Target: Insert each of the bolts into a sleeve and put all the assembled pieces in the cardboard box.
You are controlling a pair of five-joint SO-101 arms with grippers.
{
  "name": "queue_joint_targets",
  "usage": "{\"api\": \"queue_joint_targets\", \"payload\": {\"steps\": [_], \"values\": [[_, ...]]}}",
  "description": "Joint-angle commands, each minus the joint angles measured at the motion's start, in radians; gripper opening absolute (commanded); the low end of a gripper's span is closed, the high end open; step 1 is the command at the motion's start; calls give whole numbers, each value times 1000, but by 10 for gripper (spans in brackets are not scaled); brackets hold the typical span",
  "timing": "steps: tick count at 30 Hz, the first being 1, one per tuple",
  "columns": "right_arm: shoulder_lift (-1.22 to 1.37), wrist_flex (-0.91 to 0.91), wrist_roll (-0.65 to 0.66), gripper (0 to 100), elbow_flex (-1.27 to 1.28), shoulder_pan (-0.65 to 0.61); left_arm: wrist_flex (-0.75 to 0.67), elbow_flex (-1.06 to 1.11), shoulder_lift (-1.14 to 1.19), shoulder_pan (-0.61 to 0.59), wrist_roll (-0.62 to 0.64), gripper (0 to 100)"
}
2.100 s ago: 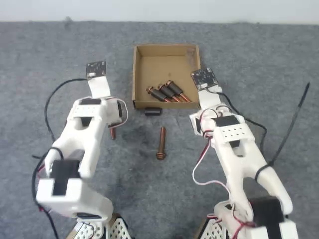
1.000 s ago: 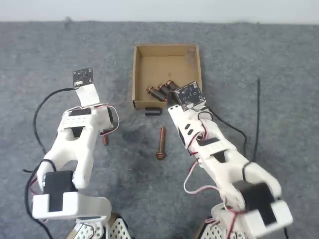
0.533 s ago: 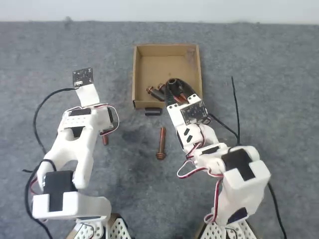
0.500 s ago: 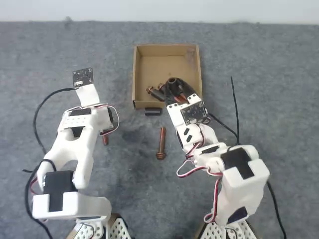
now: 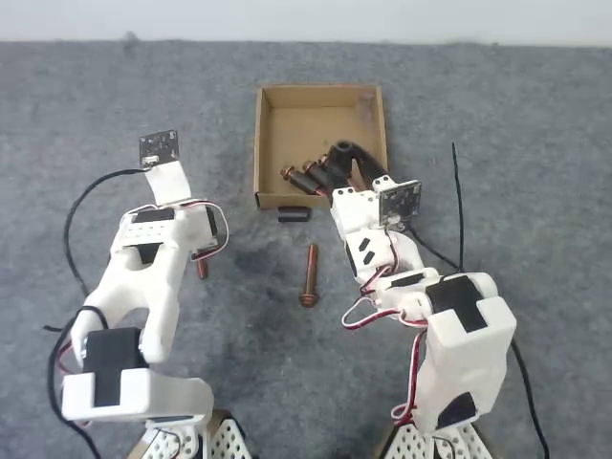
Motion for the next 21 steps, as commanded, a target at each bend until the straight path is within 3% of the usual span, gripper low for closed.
{"api": "queue_joint_targets", "payload": {"steps": [1, 12, 21], "values": [[-82, 65, -133, 6, -11, 13, -25, -2, -66, 0, -14, 12], [-213, 76, -173, 6, 190, 15, -25, -2, -66, 2, -14, 12], [-222, -209, -167, 6, 425, 18, -25, -2, -66, 2, -14, 12]]}}
